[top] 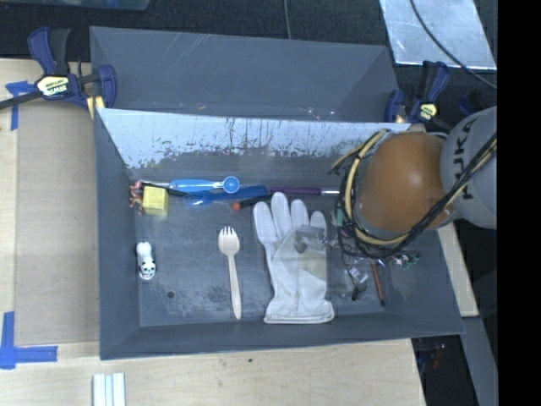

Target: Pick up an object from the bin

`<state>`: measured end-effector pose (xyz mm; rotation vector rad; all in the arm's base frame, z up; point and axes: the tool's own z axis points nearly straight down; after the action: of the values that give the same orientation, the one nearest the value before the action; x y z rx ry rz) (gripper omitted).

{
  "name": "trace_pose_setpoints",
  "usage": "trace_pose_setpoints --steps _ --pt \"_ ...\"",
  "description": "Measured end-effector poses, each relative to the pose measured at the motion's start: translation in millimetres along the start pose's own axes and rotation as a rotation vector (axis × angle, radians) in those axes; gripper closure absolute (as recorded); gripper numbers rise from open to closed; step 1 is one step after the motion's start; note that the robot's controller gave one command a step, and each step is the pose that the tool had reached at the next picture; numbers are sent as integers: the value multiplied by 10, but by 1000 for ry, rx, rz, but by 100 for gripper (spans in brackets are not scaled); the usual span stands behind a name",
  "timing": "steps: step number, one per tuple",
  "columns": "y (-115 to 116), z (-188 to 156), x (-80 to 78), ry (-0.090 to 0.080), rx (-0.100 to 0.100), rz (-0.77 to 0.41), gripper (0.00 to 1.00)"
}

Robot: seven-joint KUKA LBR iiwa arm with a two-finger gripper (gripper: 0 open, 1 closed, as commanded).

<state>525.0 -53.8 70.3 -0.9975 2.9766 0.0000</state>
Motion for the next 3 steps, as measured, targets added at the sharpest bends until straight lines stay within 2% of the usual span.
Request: trace_pose_setpoints --steps 1,2,3 --pt "-43 -631 72 -3 5 90 0" --pt "540 -335 50 1 -4 -514 0" --pt "472 -77 71 -2 2 -104 0"
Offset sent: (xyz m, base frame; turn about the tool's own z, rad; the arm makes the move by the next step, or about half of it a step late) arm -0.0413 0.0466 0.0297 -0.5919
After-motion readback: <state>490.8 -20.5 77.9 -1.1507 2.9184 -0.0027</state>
